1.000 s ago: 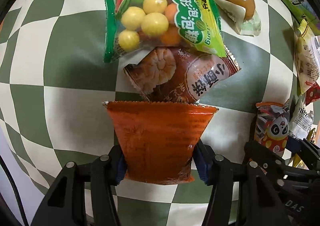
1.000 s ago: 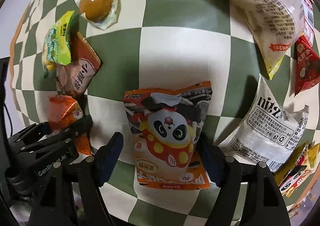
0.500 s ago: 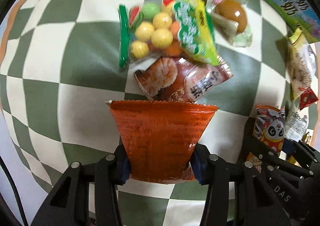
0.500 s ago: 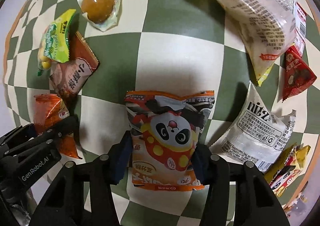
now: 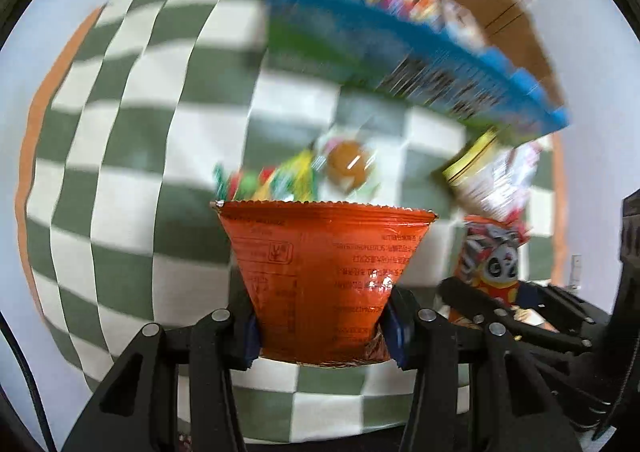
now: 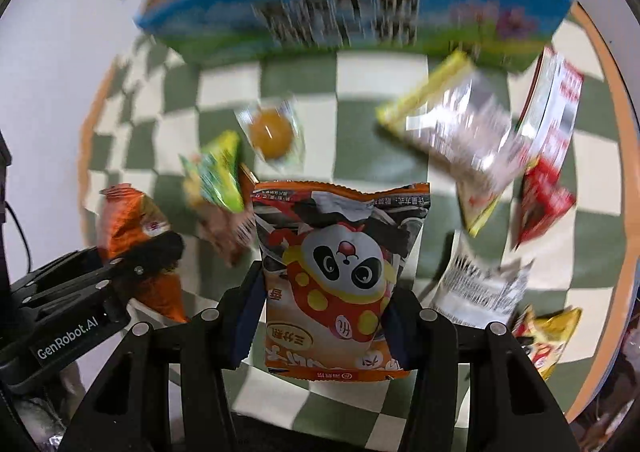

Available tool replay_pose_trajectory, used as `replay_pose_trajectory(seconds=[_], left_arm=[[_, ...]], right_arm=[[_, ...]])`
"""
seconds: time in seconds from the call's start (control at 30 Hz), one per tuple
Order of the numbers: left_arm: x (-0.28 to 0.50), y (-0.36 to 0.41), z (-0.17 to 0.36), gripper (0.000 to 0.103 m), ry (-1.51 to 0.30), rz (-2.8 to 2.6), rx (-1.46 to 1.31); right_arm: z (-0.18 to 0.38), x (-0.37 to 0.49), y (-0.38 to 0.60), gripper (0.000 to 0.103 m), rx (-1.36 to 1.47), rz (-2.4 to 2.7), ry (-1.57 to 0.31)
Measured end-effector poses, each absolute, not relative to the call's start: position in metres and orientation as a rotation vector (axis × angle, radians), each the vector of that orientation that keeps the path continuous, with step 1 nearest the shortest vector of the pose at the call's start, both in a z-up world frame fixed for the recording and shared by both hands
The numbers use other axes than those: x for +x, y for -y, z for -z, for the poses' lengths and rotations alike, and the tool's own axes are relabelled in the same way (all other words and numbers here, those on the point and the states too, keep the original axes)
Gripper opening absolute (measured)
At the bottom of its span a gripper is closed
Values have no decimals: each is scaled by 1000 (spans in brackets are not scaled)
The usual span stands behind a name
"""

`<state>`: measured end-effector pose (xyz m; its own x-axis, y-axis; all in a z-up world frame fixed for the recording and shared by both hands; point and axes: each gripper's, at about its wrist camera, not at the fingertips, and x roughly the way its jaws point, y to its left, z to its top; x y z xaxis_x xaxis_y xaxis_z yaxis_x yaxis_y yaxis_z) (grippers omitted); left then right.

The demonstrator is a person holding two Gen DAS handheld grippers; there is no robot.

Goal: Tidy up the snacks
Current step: 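Carry both bags into the box and release them beside the noodle pack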

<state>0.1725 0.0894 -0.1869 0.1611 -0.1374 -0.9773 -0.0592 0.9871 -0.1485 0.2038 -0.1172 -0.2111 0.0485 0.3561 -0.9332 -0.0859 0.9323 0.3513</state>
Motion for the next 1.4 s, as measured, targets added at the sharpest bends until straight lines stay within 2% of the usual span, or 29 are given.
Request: replay_pose_trajectory(seconds=[0.2, 0.47, 0.73, 1.1, 1.13, 1.17, 1.2, 1.27, 1.33, 1.4], left_arm=[[233, -56, 126, 45, -1300, 147, -145], [348, -33, 102, 45, -1270, 141, -69], [454, -37, 145, 45, -1362, 81, -8], [508, -42, 197, 46, -1443, 25, 42], [512, -42, 200, 47, -1449, 25, 32], [514, -43, 202, 53, -1451, 25, 17], [516, -44, 203, 59, -1450, 29, 0], [520, -43, 204, 92, -1454, 41, -19], [521, -40, 202, 93, -1438, 40, -14], [521, -37, 200, 93, -1425, 44, -14]], right_arm=[[153, 257, 148, 55, 299, -346, -1358], [123, 360, 187, 55, 260, -245, -1231], [151, 466, 205, 55, 175, -150, -1256], [196, 541, 210, 56, 104, -118, -1322], [200, 545, 209, 61, 102, -120, -1332], [204, 549, 209, 75, 97, -113, -1346], [207, 550, 209, 78, 97, -113, -1348], [211, 554, 206, 91, 82, -110, -1353], [211, 555, 205, 97, 73, -108, -1347], [213, 555, 203, 97, 65, -103, -1351]])
